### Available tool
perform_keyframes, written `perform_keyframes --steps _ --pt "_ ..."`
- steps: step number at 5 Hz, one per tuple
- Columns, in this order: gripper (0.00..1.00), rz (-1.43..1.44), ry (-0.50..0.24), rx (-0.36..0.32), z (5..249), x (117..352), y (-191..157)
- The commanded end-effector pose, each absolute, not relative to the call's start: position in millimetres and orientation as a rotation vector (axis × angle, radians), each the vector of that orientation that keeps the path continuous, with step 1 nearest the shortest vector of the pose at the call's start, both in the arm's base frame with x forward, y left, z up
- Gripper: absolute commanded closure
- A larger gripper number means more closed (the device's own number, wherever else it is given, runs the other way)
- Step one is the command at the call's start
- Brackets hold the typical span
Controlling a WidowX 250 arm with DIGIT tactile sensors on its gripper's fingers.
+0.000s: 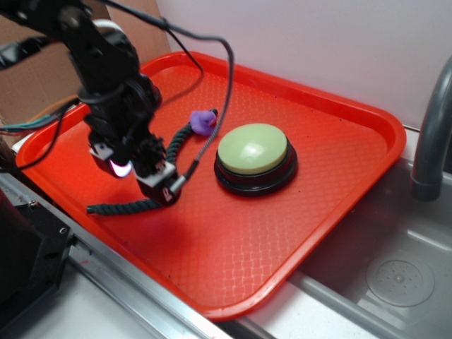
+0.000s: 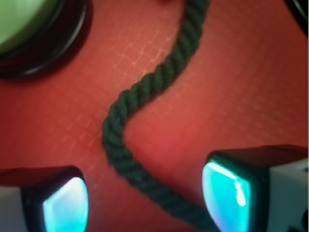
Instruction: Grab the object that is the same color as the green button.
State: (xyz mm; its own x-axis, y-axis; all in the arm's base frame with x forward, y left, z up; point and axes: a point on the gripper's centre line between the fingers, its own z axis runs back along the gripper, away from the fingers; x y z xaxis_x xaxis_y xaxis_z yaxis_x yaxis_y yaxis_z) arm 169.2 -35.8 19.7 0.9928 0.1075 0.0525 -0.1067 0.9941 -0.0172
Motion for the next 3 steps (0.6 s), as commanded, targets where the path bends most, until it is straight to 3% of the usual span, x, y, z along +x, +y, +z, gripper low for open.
perform_keyframes --steps 1,2,3 --pt "0.0 0.062 -0.063 -0.004 1.5 180.7 -54.7" --pt "0.55 0.088 -0.064 0.003 0.1 178.7 -53.3" --pt "1.0 0.106 -0.072 0.01 2.1 178.7 -51.6"
